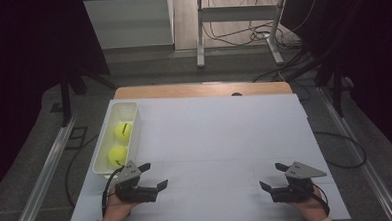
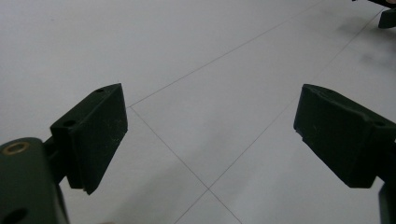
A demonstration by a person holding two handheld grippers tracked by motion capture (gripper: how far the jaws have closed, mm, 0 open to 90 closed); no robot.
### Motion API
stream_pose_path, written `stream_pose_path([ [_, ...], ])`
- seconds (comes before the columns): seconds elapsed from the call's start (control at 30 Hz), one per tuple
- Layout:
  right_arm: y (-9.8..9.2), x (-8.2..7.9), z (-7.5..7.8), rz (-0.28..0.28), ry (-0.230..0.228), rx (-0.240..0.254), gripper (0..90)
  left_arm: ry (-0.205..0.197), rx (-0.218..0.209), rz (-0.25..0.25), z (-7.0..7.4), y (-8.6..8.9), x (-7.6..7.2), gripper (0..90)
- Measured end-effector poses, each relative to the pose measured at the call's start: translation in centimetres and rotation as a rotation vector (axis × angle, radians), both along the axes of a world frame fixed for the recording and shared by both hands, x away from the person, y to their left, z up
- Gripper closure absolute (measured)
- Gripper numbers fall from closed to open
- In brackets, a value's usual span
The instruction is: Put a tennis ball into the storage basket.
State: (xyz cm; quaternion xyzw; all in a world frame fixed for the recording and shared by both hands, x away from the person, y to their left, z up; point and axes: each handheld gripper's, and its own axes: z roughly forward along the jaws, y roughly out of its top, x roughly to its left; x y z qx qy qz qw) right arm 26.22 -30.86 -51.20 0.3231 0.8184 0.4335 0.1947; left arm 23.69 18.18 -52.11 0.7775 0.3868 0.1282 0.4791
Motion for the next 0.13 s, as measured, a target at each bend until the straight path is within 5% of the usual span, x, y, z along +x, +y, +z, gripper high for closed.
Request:
stream_pose_path([
  [0.13,-0.03,0.00,0.03,0.002,-0.005,0.006,13.1,0.002,0.001,0.001,0.00,-0.01,-0.03,10.5],
])
